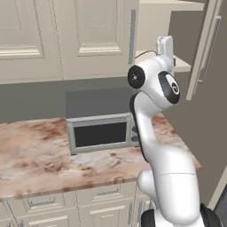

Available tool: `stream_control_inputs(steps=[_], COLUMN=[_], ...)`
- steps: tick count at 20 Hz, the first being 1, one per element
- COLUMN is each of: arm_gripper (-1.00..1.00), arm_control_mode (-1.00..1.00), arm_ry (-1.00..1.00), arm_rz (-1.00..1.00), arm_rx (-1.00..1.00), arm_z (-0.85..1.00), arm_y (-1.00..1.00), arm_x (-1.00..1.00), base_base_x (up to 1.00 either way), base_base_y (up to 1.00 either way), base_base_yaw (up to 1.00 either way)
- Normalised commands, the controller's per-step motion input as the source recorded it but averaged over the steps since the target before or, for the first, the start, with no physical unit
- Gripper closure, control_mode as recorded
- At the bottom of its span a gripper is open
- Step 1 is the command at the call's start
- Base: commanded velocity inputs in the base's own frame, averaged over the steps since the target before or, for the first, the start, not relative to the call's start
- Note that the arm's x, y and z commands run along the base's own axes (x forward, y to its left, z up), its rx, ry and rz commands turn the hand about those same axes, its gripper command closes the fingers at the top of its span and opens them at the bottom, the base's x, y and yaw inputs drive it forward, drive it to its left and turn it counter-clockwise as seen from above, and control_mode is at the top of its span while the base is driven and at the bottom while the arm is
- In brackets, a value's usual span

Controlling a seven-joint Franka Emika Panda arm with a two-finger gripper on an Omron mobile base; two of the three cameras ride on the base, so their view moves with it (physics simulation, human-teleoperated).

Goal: Open the cabinet and move the ladle to the pot. Then close the cabinet.

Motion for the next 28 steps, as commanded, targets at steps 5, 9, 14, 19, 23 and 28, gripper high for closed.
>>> stream_control_inputs(steps=[5, 9, 14, 19, 23, 28], arm_gripper=[1.00, 1.00, 1.00, 1.00, 1.00, 1.00], arm_control_mode=[-1.00, -1.00, -1.00, -1.00, -1.00, -1.00], arm_ry=[-0.09, -0.09, -0.07, -0.03, -0.04, -0.05], arm_rz=[-0.06, -0.11, -0.13, -0.13, -0.13, -0.13], arm_rx=[0.02, 0.00, 0.00, 0.00, 0.00, 0.00], arm_z=[-0.25, -0.26, -0.28, -0.30, -0.31, -0.31], arm_y=[-0.14, -0.08, 0.00, -0.05, -0.13, -0.14], arm_x=[0.32, 0.42, 0.56, 0.60, 0.42, 0.33], base_base_x=[0.00, 0.00, 0.00, 0.00, 0.00, 0.00], base_base_y=[0.00, 0.00, 0.00, 0.00, 0.00, 0.00], base_base_yaw=[0.00, 0.00, 0.00, 0.00, 0.00, 0.00])
